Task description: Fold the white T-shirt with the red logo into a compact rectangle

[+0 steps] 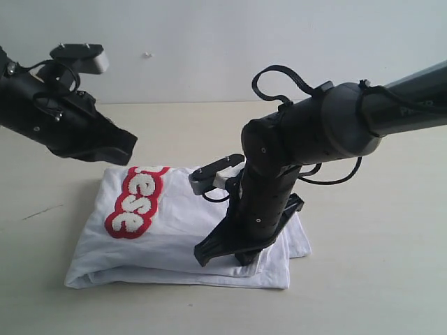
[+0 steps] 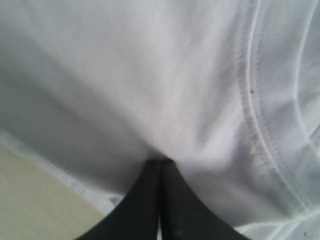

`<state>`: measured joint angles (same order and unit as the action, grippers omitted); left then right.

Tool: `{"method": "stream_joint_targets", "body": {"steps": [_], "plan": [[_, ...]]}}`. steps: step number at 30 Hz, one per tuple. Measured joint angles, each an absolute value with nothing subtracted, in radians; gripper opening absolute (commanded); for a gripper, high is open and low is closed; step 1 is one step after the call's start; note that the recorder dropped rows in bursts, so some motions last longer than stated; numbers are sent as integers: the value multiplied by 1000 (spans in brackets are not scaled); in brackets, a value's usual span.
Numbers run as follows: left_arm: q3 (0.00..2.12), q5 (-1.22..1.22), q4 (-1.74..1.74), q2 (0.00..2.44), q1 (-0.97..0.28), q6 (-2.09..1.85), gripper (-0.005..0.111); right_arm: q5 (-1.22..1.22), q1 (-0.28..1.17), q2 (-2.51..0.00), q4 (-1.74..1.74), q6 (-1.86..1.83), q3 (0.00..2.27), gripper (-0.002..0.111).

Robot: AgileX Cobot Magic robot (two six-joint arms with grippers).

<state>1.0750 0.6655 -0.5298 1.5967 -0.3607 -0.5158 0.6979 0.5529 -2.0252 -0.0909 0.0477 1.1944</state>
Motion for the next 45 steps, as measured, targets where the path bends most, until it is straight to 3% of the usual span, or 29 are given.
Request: {"method": "stream_joint_targets", "body": {"steps": [18,30,45], "plan": [[1027,561,-504,1422,-320,-472,0,738,555,-1975,-112,0,1272,0],[1019,540,-519,1224,-320,-472,0,464,556,-1465,-116,0,1017,0],[766,198,-558,684,-320,-472,0,250,558,-655,-57,41,749,0]]}}
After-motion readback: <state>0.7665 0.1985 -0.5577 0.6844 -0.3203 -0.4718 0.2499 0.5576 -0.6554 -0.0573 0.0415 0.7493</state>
